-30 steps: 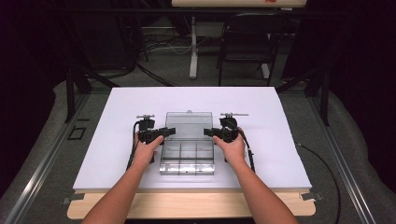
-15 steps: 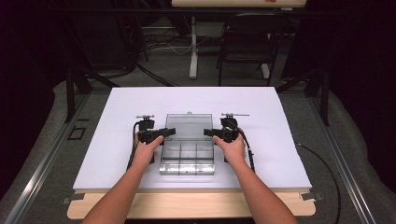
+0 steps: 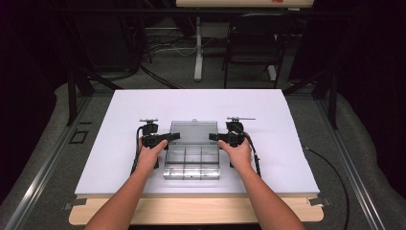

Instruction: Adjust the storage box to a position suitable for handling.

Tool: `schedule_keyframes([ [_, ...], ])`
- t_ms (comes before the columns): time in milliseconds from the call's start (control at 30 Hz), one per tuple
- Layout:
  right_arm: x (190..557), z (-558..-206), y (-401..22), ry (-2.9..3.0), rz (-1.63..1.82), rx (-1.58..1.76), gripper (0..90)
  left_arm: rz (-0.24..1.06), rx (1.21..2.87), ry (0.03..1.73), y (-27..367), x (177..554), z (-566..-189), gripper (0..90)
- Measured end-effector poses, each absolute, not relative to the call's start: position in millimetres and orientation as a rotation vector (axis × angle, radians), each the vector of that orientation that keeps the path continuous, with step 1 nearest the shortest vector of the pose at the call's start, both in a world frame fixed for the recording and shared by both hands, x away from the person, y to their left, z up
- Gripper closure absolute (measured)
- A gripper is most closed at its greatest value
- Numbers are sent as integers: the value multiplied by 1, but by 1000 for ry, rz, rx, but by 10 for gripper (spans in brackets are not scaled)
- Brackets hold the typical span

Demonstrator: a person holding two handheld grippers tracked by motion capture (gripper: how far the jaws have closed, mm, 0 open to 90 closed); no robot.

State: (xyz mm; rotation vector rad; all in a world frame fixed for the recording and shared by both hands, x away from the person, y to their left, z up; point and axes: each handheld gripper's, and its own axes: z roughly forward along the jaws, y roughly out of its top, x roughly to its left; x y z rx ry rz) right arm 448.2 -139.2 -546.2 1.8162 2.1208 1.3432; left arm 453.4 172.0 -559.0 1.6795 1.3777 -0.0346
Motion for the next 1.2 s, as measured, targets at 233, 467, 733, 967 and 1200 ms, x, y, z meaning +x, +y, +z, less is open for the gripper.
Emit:
schedule_keyframes([
  [233, 448, -547, -139, 2118, 1340, 1823, 514, -76, 1664, 1402, 173, 454, -561, 467],
  [467, 448, -547, -139, 2122, 1336, 1827, 514, -87, 1663, 1407, 172, 455, -562, 442],
  [733, 448, -547, -138, 2122, 1333, 1819, 515, -75, 1676, 1411, 172, 454, -560, 430],
  [967, 445, -542, -140, 2125, 1340, 1796, 523, -40, 1685, 1414, 177, 452, -556, 454],
  [1200, 439, -533, -145, 2140, 1318, 1744, 534, -31, 1688, 1389, 179, 446, -550, 455],
])
